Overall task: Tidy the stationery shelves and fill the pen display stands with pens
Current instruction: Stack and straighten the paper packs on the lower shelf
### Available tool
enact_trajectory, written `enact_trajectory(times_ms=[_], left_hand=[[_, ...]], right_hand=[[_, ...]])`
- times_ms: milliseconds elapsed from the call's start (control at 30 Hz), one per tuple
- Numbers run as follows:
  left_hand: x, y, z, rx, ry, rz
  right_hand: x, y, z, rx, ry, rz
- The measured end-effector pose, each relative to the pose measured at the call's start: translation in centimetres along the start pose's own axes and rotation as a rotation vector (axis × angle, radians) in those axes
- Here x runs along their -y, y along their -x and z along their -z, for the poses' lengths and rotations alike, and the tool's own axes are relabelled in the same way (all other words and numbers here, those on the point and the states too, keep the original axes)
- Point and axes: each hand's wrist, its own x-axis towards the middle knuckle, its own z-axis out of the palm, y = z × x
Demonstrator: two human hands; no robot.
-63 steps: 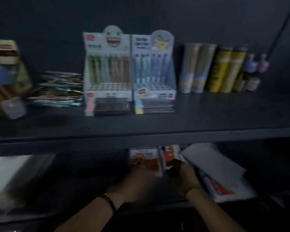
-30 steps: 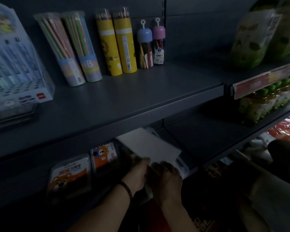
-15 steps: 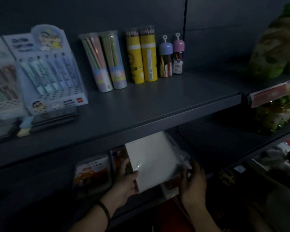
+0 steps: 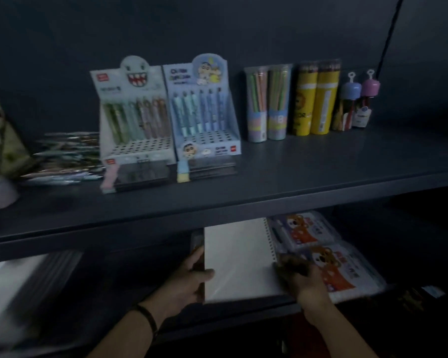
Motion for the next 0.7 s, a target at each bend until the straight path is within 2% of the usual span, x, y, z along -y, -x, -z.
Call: enact_trajectory(times_ms=[267, 367, 533, 700], left_hand=[[1.1, 5.8, 13.8, -0.090, -0.182, 0.040], [1.9, 8.0, 18.5, -0.263, -0.311, -0.069], [4.9, 10.5, 26.6, -0.527, -0.340, -0.172], [8.9, 11.0, 34.6, -0.864, -0.189, -0.238]], right_hand=[[-2.2, 2.0, -13.5, 0.241, 0.217, -0.004], [-3.5, 3.8, -18.9, 0.332, 0.232, 0.018], [-6.9, 7.2, -27.7, 0.410, 0.201, 0.020], [-9.8, 10.2, -36.4, 0.475, 0.286, 0.018]])
